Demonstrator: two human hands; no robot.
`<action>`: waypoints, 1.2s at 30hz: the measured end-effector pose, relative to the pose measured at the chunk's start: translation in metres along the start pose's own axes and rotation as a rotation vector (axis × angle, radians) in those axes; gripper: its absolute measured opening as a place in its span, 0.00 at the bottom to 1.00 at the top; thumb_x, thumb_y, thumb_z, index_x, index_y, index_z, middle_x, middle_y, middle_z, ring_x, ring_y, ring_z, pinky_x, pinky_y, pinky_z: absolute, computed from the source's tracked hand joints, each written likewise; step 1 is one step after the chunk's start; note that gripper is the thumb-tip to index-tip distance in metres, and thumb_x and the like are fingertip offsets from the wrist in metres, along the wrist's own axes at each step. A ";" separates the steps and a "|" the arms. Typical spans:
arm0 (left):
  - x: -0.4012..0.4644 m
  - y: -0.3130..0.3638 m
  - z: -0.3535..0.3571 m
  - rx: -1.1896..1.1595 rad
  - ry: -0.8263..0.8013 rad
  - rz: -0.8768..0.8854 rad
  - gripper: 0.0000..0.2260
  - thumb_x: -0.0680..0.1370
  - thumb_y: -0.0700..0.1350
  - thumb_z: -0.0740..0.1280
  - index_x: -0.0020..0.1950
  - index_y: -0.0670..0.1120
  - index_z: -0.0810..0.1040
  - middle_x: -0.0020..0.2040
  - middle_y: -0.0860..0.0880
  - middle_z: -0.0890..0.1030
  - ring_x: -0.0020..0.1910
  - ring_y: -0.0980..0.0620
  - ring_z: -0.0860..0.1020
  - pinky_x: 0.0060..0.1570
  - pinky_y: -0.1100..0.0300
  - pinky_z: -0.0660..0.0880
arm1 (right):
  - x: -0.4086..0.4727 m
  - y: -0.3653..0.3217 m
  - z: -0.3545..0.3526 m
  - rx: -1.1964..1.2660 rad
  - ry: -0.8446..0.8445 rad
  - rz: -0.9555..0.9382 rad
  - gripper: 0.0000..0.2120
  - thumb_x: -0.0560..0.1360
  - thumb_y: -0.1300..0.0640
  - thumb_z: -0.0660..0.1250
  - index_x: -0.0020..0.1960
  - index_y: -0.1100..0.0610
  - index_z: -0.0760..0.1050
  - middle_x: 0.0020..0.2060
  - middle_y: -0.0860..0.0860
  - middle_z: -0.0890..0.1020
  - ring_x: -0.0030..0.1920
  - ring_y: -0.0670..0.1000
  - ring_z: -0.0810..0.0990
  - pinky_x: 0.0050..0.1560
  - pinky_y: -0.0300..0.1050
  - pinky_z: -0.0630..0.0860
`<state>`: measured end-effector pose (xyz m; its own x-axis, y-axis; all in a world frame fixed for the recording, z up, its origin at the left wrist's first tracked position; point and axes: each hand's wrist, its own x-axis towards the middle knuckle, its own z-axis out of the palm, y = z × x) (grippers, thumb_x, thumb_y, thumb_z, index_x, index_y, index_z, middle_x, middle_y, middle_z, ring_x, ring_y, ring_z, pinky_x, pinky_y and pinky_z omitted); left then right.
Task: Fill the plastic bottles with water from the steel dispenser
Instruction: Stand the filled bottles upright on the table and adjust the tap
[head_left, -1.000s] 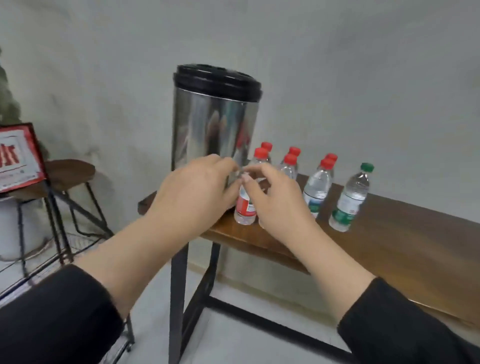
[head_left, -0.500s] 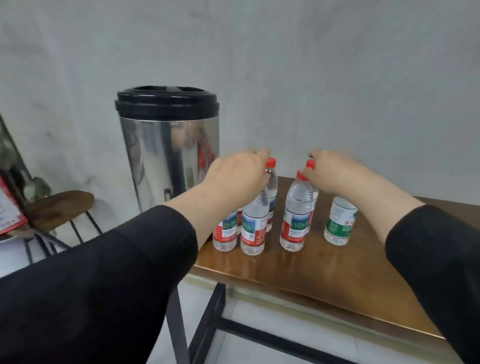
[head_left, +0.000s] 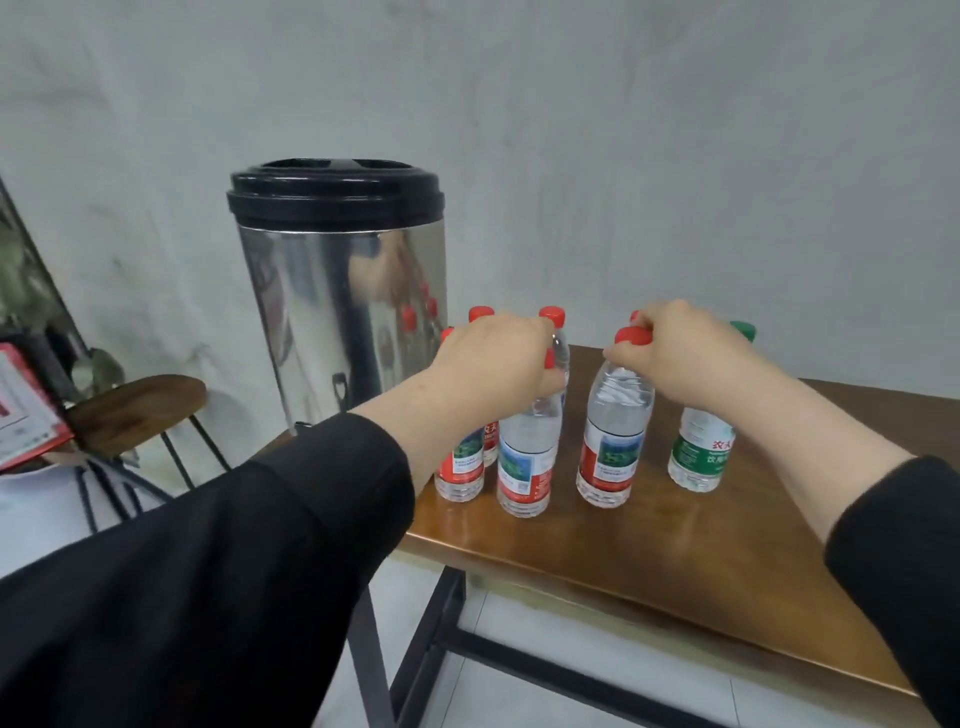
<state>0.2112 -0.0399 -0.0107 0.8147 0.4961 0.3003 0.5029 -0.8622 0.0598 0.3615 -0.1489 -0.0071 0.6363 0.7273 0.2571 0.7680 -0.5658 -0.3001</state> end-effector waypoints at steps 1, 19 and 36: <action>-0.009 -0.004 -0.006 -0.047 0.025 -0.028 0.12 0.80 0.53 0.67 0.59 0.48 0.75 0.42 0.50 0.76 0.43 0.47 0.77 0.43 0.52 0.77 | -0.008 -0.008 -0.008 0.015 0.019 -0.017 0.15 0.77 0.44 0.69 0.50 0.56 0.76 0.41 0.54 0.80 0.41 0.56 0.78 0.40 0.48 0.74; -0.323 -0.262 -0.096 0.008 0.082 -0.547 0.09 0.78 0.55 0.70 0.43 0.51 0.75 0.39 0.52 0.79 0.41 0.51 0.79 0.44 0.53 0.80 | -0.154 -0.344 0.088 0.174 -0.281 -0.644 0.14 0.75 0.42 0.70 0.44 0.53 0.78 0.39 0.53 0.79 0.39 0.53 0.77 0.35 0.47 0.67; -0.461 -0.469 0.057 0.193 -0.256 -1.075 0.13 0.80 0.55 0.68 0.57 0.47 0.76 0.45 0.48 0.80 0.45 0.45 0.79 0.48 0.51 0.80 | -0.179 -0.552 0.413 0.258 -0.700 -1.078 0.11 0.80 0.44 0.66 0.55 0.51 0.73 0.46 0.50 0.79 0.46 0.54 0.78 0.47 0.52 0.76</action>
<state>-0.3841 0.1419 -0.2318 -0.0452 0.9987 -0.0248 0.9989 0.0456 0.0147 -0.2067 0.1939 -0.2668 -0.5172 0.8554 -0.0285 0.7786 0.4565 -0.4307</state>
